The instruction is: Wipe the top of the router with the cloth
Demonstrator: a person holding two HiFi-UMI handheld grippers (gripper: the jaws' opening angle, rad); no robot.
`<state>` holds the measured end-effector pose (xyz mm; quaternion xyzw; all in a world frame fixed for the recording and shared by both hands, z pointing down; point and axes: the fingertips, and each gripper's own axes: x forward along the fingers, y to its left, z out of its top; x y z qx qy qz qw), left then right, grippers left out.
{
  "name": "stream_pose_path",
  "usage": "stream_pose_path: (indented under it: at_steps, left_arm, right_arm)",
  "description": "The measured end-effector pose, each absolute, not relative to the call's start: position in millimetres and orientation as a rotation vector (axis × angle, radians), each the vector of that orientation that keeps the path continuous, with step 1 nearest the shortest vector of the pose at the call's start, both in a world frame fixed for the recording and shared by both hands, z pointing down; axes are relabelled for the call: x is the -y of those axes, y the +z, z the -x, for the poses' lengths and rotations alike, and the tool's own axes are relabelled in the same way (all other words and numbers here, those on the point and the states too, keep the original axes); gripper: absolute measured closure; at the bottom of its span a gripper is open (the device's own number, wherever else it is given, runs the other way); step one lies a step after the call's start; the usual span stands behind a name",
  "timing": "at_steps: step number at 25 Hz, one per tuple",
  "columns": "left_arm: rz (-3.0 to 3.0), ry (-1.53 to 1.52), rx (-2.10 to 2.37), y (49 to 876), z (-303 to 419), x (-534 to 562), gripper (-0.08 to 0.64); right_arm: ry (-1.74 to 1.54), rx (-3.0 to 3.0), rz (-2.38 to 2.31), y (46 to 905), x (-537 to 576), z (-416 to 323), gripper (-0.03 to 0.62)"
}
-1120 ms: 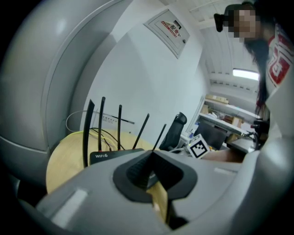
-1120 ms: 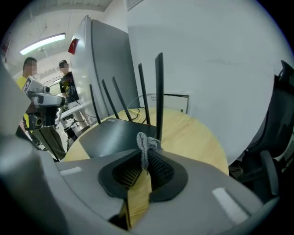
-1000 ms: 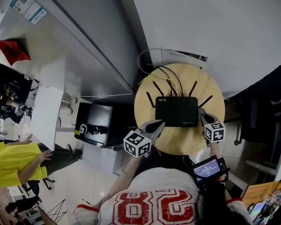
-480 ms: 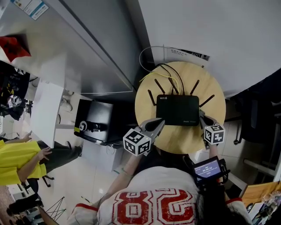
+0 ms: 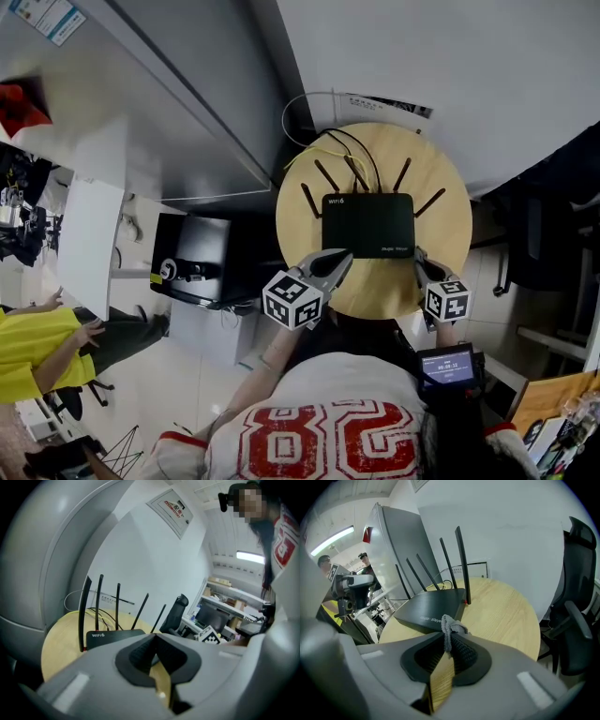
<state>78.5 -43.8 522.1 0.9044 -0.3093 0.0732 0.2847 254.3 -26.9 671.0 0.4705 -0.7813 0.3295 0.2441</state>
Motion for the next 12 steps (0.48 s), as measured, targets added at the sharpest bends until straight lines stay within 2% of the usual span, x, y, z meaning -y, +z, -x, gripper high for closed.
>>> stream_pose_path:
  at_steps: [12]
  left_arm:
    - [-2.406,0.175,0.874,522.7,-64.8,33.7,0.56]
  right_arm:
    - [0.834,2.093,-1.238,674.9,5.4,-251.0,0.555]
